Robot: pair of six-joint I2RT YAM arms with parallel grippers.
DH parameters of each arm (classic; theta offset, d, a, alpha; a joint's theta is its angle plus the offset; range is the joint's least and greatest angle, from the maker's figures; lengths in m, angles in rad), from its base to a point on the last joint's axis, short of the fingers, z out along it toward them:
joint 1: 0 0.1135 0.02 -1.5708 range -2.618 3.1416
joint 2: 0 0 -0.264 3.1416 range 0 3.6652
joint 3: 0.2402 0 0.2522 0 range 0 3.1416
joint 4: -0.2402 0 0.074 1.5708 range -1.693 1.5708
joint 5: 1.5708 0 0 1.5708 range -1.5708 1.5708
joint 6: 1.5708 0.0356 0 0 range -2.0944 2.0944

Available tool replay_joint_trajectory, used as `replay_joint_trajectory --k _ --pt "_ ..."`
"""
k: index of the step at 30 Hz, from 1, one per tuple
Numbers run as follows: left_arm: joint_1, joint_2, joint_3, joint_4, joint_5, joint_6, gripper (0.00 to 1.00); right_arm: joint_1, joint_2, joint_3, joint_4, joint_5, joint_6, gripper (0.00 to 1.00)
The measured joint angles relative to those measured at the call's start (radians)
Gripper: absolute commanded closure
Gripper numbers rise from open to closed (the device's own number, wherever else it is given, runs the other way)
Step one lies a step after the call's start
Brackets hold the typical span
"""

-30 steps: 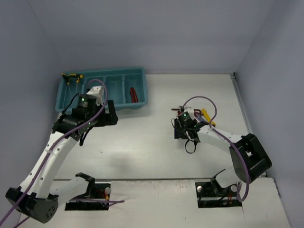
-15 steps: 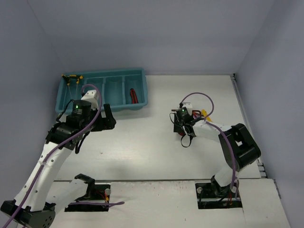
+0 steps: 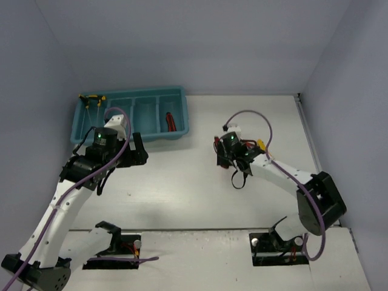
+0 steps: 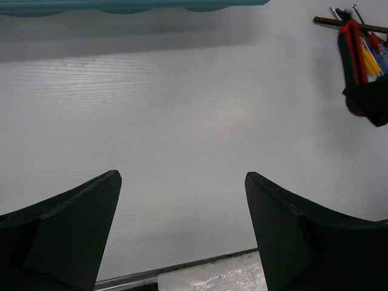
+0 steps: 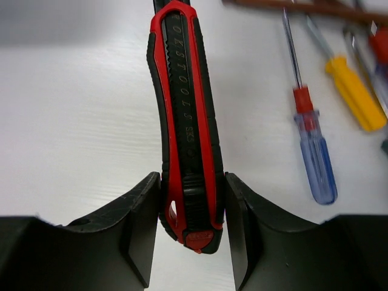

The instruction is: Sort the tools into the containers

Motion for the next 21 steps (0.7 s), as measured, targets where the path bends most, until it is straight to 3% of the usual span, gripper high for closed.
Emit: replay_joint_trajectory --k 7,16,19,21 --pt "0.0 -0.006 0.0 -0.005 -0.003 0.0 0.19 0.003 0.038 0.375 0.018 -0.074 0.0 1.0" --pt "0.0 -0.032 -0.002 -0.016 0.004 -0.013 0.18 0.038 0.507 0.776 0.03 -0.128 -0.007 1.0" --pt "-0.001 -0.042 -0.011 -0.015 0.012 -0.024 0.18 0.049 0.661 0.899 -0.011 -0.133 -0.007 0.94" --pt "-0.002 -0.049 -0.021 -0.017 0.015 -0.026 0.18 0.052 0.749 0.974 -0.007 -0.135 -0.006 0.8"
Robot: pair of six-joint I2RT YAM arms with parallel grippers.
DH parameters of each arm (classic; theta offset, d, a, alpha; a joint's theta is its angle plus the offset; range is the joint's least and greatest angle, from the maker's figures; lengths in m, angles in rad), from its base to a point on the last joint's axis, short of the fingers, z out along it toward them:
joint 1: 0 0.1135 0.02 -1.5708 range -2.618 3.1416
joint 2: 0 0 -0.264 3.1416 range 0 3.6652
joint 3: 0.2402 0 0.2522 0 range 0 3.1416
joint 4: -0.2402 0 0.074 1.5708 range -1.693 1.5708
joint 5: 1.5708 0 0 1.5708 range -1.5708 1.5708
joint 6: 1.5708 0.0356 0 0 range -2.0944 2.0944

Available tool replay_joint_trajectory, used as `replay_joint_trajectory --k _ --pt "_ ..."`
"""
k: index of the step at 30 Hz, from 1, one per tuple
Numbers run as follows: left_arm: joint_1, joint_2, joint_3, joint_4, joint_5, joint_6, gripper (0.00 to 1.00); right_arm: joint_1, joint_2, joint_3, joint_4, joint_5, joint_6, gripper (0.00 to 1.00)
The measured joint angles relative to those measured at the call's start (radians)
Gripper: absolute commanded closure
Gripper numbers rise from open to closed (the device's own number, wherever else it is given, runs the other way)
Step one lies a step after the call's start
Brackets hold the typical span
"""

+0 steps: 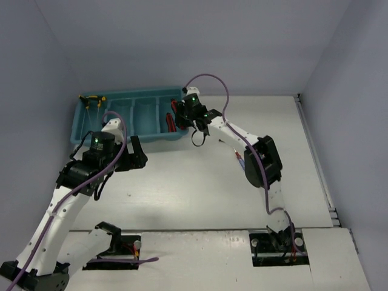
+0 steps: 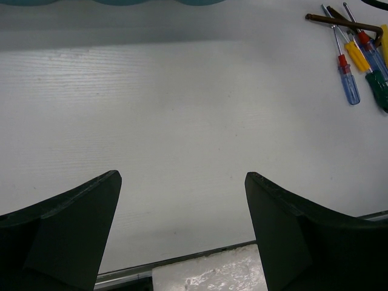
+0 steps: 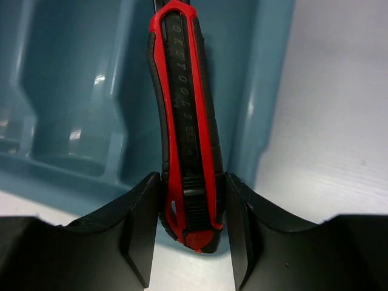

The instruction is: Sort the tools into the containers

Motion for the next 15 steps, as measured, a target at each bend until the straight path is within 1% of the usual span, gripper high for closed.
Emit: replay_joint_trajectory --k 1,2,3,6,11,12,15 --pt "-0.001 -0.002 -0.002 -0.003 0.001 0.0 0.18 0.002 0.034 0.031 -0.004 0.0 0.001 0.77" --pt "-0.003 -0.004 -0.002 -0.004 0.002 0.0 0.18 0.005 0.066 0.063 -0.008 0.001 0.0 0.66" --pt "-0.003 -0.005 -0.002 -0.004 0.002 0.0 0.18 0.007 0.092 0.092 -0.009 0.003 0.0 0.6" --pt "-0.004 -0.004 -0.002 -0.004 0.002 0.0 0.18 0.011 0.138 0.155 -0.009 0.018 -0.014 0.45" --pt "-0.004 0.02 -0.002 -0.004 0.005 0.001 0.18 0.003 0.119 0.163 0.005 0.044 -0.063 0.42" --pt "-0.004 0.029 -0.002 -0.004 0.005 0.001 0.18 -0.002 0.099 0.139 0.013 0.049 -0.078 0.42" --pt "-0.004 0.056 -0.002 -0.004 0.005 0.007 0.18 -0.037 -0.021 -0.01 0.02 0.048 -0.117 0.44"
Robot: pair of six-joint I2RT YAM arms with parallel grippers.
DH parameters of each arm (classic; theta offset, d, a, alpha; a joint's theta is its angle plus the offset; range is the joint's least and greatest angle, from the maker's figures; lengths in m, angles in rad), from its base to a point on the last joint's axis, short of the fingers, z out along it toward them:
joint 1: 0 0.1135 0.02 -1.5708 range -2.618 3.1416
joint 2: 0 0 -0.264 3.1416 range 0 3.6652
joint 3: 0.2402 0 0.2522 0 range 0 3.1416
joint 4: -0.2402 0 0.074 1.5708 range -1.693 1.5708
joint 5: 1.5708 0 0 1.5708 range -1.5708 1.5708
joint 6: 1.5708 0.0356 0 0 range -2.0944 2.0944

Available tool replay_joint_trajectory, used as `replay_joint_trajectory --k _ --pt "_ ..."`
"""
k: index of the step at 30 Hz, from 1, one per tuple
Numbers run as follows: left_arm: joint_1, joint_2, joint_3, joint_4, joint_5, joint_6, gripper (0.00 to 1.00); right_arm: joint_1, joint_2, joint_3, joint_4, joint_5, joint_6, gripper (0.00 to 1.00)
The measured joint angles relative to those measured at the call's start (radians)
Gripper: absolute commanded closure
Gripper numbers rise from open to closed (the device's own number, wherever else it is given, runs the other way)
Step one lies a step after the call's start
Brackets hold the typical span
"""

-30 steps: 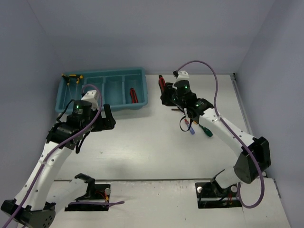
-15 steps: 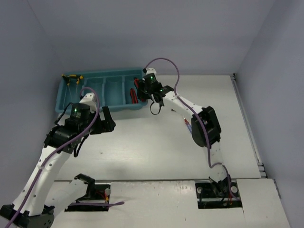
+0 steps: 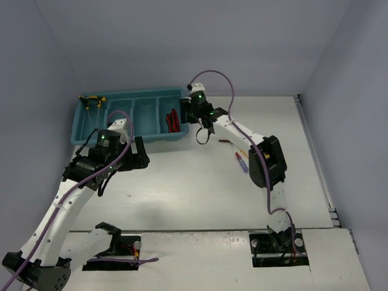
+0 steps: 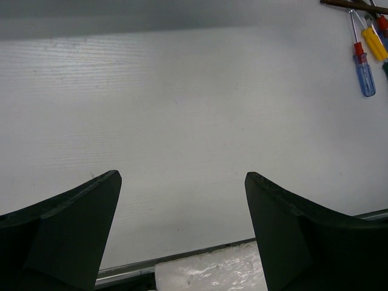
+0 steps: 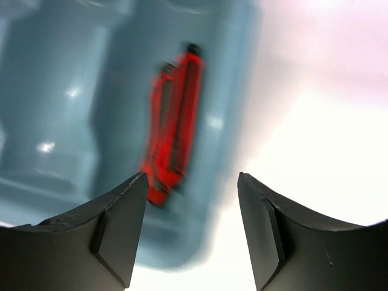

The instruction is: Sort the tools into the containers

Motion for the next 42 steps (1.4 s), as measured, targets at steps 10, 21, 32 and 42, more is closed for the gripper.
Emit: replay_joint_trajectory --k 10,21,32,42 --pt "-0.002 0.083 0.072 0.001 -0.003 0.04 0.18 -0.429 -0.585 -0.61 0.012 -0.027 -0.106 0.51" --pt "-0.014 0.144 0.094 0.007 0.05 0.062 0.18 -0.628 -0.655 -0.847 -0.009 0.008 -0.091 0.52" --pt "-0.015 0.135 0.094 0.009 0.125 0.081 0.18 -0.653 -0.504 -0.851 0.001 -0.041 -0.125 0.5" --pt "-0.015 0.129 0.093 0.009 0.156 0.098 0.18 -0.652 -0.412 -0.863 0.02 -0.072 -0.156 0.54"
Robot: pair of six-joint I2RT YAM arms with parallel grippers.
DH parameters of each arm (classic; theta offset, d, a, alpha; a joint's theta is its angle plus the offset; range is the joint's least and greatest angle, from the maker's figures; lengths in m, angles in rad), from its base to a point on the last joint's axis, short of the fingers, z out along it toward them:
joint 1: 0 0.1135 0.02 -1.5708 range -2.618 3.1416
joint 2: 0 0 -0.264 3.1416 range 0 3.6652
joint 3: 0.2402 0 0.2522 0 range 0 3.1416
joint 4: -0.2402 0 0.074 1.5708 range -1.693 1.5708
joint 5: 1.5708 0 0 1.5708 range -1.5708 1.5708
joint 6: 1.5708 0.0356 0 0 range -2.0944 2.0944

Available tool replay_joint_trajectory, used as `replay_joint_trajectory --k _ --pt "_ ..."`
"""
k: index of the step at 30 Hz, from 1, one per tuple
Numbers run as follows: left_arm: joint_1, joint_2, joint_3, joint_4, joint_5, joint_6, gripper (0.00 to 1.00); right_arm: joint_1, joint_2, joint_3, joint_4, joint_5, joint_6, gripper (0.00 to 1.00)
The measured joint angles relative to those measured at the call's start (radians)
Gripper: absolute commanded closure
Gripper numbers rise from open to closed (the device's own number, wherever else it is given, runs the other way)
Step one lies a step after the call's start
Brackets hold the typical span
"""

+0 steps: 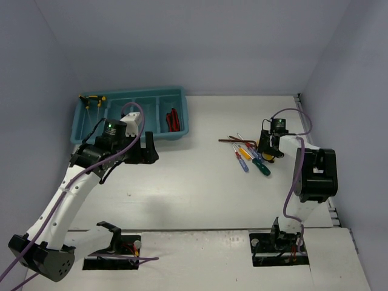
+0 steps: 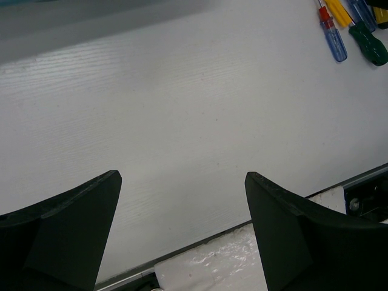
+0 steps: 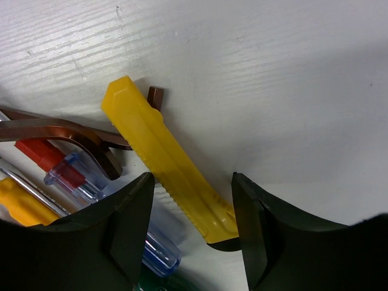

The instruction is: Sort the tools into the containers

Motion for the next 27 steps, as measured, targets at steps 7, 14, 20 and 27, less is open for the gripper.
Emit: replay_joint_trajectory --k 7,14,20,27 --pt "0.0 0.0 0.0 0.0 0.004 0.005 0.18 0.0 0.0 -0.01 0.024 0.009 -0.01 1.0" --pt "0.0 -0.001 0.0 0.0 0.003 0.005 0.18 0.044 -0.091 -0.057 -0.004 0.058 0.002 1.0" --pt "0.0 -0.001 0.0 0.0 -0.005 0.006 0.18 0.213 -0.24 0.091 -0.064 0.09 0.036 1.0" --pt "0.0 -0.032 -0.031 0.005 -0.061 0.006 0.19 0.48 -0.095 0.519 -0.027 0.072 0.115 1.0"
